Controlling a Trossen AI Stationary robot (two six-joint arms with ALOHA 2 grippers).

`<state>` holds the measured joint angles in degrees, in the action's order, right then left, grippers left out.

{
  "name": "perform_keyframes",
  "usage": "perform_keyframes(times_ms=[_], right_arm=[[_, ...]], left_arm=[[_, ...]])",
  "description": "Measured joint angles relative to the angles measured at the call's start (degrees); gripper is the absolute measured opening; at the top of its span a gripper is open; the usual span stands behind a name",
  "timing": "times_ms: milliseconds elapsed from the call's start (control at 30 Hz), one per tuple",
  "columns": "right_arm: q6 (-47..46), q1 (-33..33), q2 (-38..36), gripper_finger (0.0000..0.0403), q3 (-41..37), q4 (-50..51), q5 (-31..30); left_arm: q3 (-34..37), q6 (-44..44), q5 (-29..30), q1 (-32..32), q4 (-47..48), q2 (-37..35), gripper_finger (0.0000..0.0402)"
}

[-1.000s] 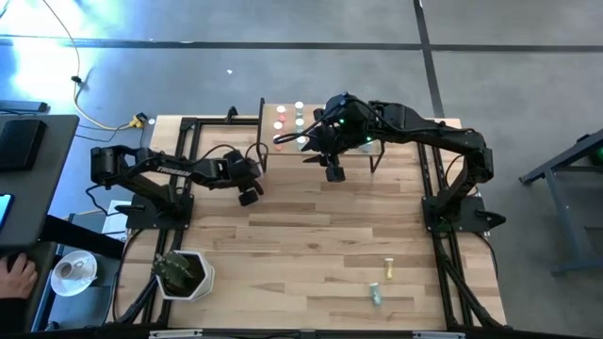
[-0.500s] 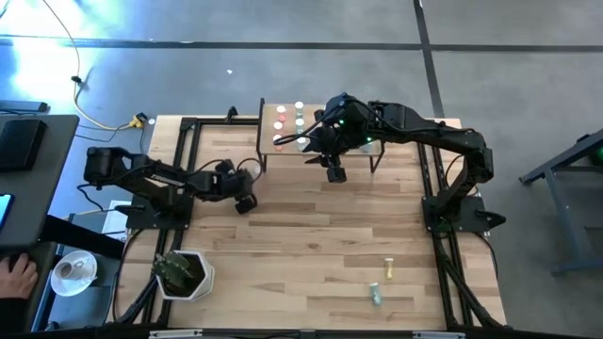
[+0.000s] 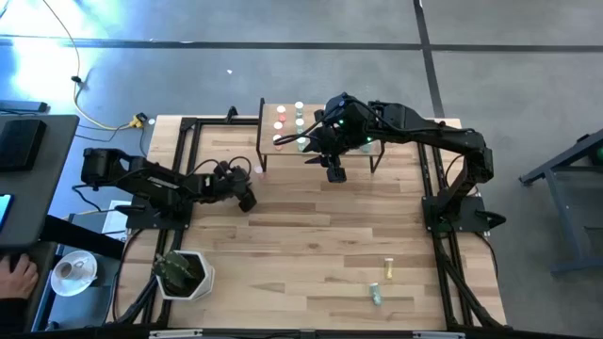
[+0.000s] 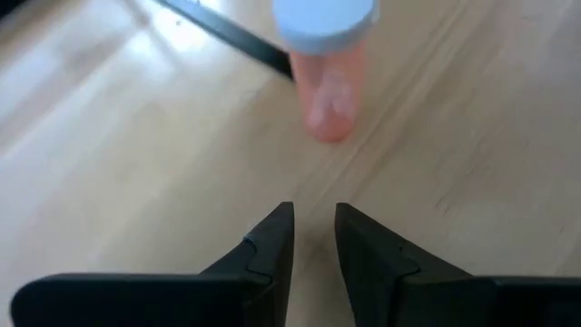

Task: Pick and place medicine bottles onto shelf by color
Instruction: Put the red medicine bottle on the shelf

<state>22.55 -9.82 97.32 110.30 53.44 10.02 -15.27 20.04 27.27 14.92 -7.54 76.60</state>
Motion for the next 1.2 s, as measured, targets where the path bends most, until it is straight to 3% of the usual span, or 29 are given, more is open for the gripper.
perform_keyframes(times_ms=[167,467,700,967,1200], right_arm=[[0.0,0.0,0.0,0.0129,0.0,-0.02,0.0],[1.21,0.0,-0.02,0.0129,0.0,-0.12,-0.18],[1.53,-0.33,-1.24,0.0129,0.0,-0.35,-3.13],[2.05,-0.44,-1.55,0.0129,0.0,-0.52,-3.18],[2.84,-0.44,-1.81,0.0129,0.0,-1.36,-3.34]], left_arm=[[0.4,3.17,-3.5,2.41,0.16,-0.22,0.0104],[0.52,3.38,-3.37,3.3,-1.2,-0.07,0.0172],[4.12,4.3,4.47,-0.13,-7.94,0.04,0.0169],[10.35,2.22,1.64,-0.75,-25.88,0.0,0.0168],[10.74,-2.77,0.64,-0.7,-29.68,0.0,0.0168]])
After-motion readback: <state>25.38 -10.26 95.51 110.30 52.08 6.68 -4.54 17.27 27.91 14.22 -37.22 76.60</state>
